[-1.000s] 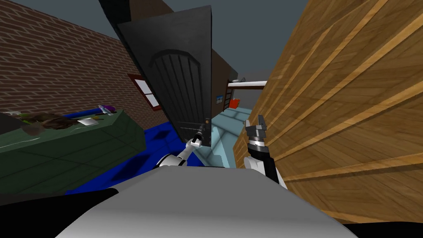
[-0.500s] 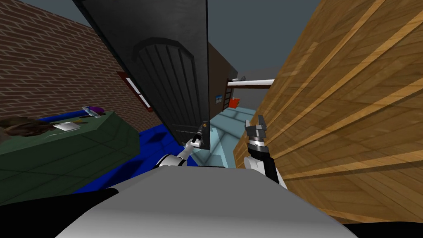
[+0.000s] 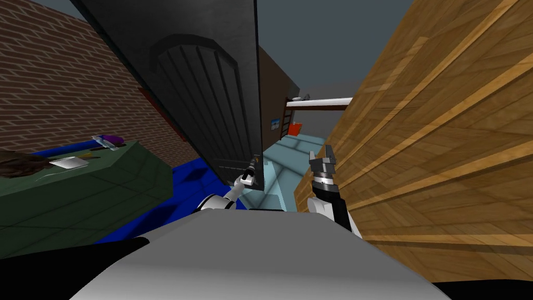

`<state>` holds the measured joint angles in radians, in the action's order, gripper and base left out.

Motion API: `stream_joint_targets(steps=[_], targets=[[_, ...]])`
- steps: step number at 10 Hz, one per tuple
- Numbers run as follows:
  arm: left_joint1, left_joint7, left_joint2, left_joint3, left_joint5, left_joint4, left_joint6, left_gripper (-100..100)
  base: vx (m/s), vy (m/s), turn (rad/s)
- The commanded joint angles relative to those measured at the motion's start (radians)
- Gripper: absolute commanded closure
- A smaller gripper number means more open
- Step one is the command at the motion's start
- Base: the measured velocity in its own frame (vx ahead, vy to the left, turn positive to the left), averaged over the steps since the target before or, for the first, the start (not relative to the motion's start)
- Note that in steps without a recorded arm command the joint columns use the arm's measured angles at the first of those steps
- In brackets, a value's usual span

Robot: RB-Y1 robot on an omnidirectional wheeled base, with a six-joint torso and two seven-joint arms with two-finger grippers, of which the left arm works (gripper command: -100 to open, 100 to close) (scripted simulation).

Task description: Push the door open

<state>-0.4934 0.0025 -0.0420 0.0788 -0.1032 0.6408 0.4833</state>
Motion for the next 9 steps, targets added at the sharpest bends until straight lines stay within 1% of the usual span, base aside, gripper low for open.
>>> stream_joint_targets(steps=[1, 4, 5, 6, 9], targets=[[0.003, 0.000, 0.001, 0.001, 0.000, -0.002, -0.001, 100, -0.026, 0.008, -0.006], [0.003, 0.000, 0.001, 0.001, 0.000, -0.002, -0.001, 100, -0.010, 0.002, 0.001], [0.009, 0.007, -0.010, 0.010, 0.009, 0.003, -0.005, 100, 0.085, 0.009, 0.146], [0.011, 0.011, -0.015, 0.014, 0.013, 0.006, -0.007, 100, 0.151, -0.006, 0.169], [0.019, 0.027, -0.032, 0.033, 0.030, 0.020, -0.012, 100, 0.220, 0.011, 0.246]])
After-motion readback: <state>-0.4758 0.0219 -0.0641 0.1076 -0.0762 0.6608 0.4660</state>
